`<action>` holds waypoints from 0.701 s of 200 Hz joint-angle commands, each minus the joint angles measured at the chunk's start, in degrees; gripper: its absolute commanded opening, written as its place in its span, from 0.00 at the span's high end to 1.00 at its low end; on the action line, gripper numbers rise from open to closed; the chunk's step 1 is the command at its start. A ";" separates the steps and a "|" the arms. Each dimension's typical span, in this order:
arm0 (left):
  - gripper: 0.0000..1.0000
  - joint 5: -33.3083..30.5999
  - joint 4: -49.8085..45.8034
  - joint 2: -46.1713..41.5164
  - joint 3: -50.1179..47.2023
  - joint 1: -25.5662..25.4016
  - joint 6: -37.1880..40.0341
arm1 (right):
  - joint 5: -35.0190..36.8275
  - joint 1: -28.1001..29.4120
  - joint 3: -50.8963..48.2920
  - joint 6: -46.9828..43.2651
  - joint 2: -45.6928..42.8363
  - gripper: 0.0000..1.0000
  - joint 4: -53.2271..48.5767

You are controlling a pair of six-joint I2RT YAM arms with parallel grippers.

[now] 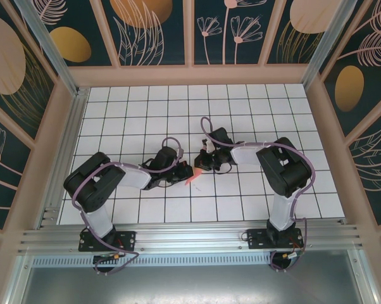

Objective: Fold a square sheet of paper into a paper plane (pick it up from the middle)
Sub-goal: Fold the wing for the fifth time at the center of the table.

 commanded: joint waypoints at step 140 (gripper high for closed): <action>1.00 2.29 -31.89 -1.31 0.71 -3.46 16.35 | 2.99 -0.10 -0.53 1.75 2.29 0.98 -1.84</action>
